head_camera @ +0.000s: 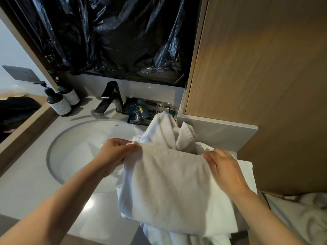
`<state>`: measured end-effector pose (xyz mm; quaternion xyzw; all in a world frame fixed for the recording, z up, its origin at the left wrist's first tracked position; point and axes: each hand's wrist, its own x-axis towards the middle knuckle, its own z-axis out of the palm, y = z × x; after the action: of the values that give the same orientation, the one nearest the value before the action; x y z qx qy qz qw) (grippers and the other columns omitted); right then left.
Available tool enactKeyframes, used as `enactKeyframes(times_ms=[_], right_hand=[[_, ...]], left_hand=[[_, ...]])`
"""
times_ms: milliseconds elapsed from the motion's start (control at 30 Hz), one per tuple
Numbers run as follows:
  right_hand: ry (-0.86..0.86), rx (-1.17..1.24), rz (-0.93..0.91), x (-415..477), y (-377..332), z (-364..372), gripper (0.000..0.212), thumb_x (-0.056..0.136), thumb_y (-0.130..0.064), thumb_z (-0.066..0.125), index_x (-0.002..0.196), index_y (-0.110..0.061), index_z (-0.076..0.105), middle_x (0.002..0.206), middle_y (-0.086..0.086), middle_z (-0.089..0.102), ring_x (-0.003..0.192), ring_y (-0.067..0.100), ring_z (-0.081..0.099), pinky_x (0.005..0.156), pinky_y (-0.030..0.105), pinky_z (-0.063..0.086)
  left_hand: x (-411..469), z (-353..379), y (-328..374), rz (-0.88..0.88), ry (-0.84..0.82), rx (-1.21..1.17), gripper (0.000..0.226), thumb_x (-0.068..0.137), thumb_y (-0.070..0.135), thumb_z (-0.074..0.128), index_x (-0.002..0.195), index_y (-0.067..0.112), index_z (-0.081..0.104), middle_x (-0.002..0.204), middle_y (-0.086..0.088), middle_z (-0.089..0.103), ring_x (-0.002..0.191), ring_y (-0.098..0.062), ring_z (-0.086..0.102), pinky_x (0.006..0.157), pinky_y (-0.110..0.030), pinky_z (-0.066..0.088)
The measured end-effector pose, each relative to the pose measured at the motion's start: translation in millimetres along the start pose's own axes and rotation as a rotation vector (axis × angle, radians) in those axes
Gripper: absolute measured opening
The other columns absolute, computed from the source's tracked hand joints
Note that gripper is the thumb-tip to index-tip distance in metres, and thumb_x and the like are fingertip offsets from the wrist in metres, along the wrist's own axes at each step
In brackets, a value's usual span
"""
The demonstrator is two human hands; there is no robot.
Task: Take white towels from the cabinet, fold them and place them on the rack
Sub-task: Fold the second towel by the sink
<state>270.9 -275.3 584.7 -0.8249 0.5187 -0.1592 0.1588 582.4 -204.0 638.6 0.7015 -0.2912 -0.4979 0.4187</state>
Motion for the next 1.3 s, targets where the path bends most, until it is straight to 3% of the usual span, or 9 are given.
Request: enactKeyframes(times_ms=[67,233,467,600,700,967,1100,1200,1300], right_hand=[[0.010,-0.017,-0.019,3,1,-7,0.060,0.094,-0.048,0.020,0.090,-0.011,0.068,0.084,0.003,0.063,0.081,0.023,0.058,0.069,0.032,0.041],[-0.053,-0.136,0.020,9,9,-12,0.032,0.102,-0.040,0.032,0.083,-0.019,0.047,0.072,0.001,0.059,0.070,0.028,0.059,0.060,0.032,0.033],[-0.091,-0.310,0.099,5,17,-15,0.057,0.092,-0.055,0.006,0.074,-0.028,0.053,0.074,-0.003,0.067,0.076,0.022,0.065,0.066,0.030,0.046],[-0.161,-0.276,0.068,9,1,-11,0.042,0.100,-0.051,0.031,0.102,-0.023,0.063,0.101,-0.001,0.067,0.099,0.023,0.061,0.089,0.034,0.038],[-0.168,-0.108,-0.017,15,-32,-11,0.032,0.098,-0.048,0.043,0.096,-0.022,0.062,0.097,-0.003,0.066,0.096,0.023,0.060,0.083,0.035,0.041],[-0.381,0.183,-0.061,44,-112,15,0.044,0.097,-0.049,0.049,0.132,-0.023,0.053,0.130,-0.004,0.058,0.116,0.018,0.054,0.097,0.038,0.044],[-0.374,0.138,-0.108,57,-124,27,0.039,0.097,-0.045,0.049,0.127,-0.020,0.055,0.127,-0.002,0.059,0.110,0.019,0.056,0.091,0.036,0.045],[-0.378,0.160,-0.134,61,-126,35,0.037,0.098,-0.045,0.048,0.127,-0.022,0.055,0.127,-0.002,0.060,0.112,0.019,0.056,0.092,0.036,0.044],[-0.371,0.259,-0.109,66,-129,41,0.030,0.098,-0.041,0.050,0.121,-0.023,0.060,0.120,-0.003,0.064,0.107,0.018,0.058,0.090,0.036,0.046]], left_hand=[[2,-5,5,-0.019,-0.048,0.018,0.043,0.077,0.012,0.077,0.098,-0.020,0.060,0.086,-0.021,0.057,0.082,-0.030,0.049,0.079,-0.044,0.039],[5,5,10,0.031,-0.020,0.068,0.020,0.088,0.006,0.061,0.101,-0.009,0.060,0.084,-0.015,0.057,0.081,-0.025,0.053,0.074,-0.039,0.037],[1,27,-2,0.255,0.113,0.443,0.019,0.097,0.031,0.050,0.100,0.014,0.057,0.093,-0.001,0.061,0.081,-0.016,0.056,0.070,-0.031,0.047],[-1,16,-6,0.130,0.056,0.253,0.038,0.089,0.038,0.066,0.120,0.018,0.056,0.105,-0.009,0.068,0.097,-0.027,0.067,0.088,-0.046,0.056],[-9,8,-13,0.061,-0.005,0.082,0.044,0.089,0.026,0.069,0.127,0.011,0.052,0.105,-0.012,0.071,0.096,-0.030,0.069,0.092,-0.051,0.053],[-56,-6,-66,-0.043,-0.177,0.050,0.043,0.090,0.046,0.059,0.114,0.011,0.063,0.107,-0.012,0.071,0.098,-0.028,0.069,0.094,-0.047,0.053],[-79,-3,-91,-0.029,-0.164,0.151,0.039,0.091,0.056,0.053,0.111,0.023,0.059,0.108,-0.001,0.068,0.094,-0.016,0.068,0.081,-0.039,0.058],[-87,2,-103,0.037,-0.058,0.202,0.021,0.095,0.043,0.054,0.104,0.025,0.057,0.096,-0.002,0.064,0.070,-0.005,0.065,0.058,-0.021,0.053],[-88,1,-110,0.125,0.017,0.272,0.005,0.095,0.028,0.057,0.097,0.024,0.056,0.086,-0.007,0.061,0.059,-0.003,0.058,0.052,-0.020,0.048]])
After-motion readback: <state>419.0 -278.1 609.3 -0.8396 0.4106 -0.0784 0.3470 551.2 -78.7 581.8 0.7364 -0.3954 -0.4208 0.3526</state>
